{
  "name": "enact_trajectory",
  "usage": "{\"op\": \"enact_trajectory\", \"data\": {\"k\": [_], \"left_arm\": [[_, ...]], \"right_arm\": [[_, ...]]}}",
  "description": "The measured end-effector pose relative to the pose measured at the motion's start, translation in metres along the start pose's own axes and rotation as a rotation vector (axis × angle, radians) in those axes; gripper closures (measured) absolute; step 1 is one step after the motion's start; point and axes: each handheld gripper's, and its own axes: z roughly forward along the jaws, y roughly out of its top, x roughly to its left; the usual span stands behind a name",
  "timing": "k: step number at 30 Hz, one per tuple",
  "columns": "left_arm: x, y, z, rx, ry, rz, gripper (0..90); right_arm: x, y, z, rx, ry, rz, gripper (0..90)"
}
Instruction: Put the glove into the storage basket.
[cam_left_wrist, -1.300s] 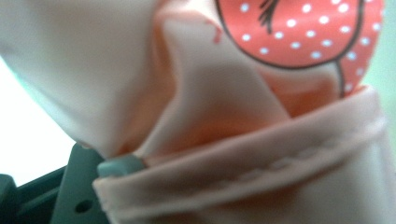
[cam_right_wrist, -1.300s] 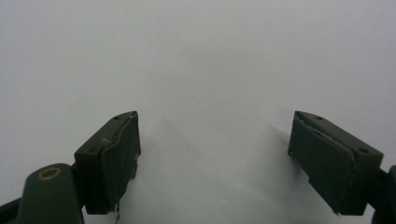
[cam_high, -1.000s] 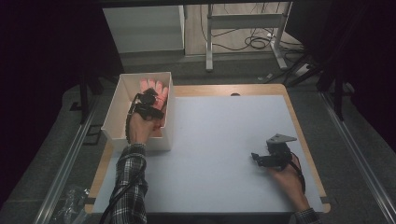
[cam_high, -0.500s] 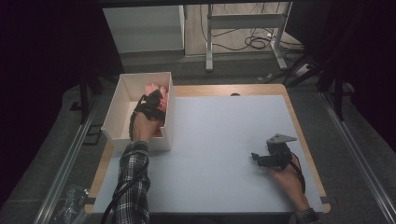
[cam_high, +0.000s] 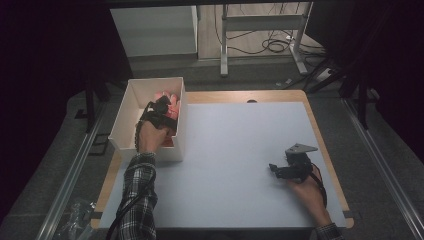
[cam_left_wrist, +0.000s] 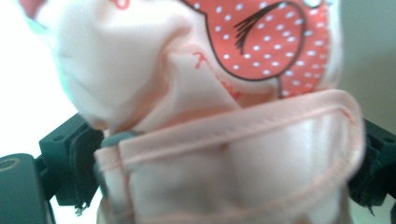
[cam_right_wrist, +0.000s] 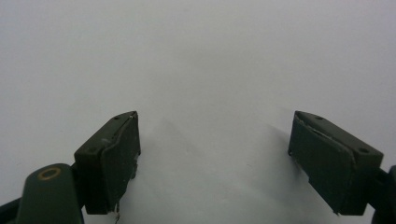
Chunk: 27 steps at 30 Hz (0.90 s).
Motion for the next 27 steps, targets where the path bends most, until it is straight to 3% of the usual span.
{"op": "enact_trajectory", "data": {"k": [13, 27], "left_arm": [[0.001, -0.01, -0.024, -0.074, -0.042, 0.014, 5.2], [-0.002, -0.018, -0.049, -0.144, -0.042, 0.038, 5.2]], "right_arm": [[0.0, 0.0, 0.0, 0.0, 0.0, -0.001, 17.0], [0.0, 0.0, 0.0, 0.0, 0.0, 0.0, 17.0]]}}
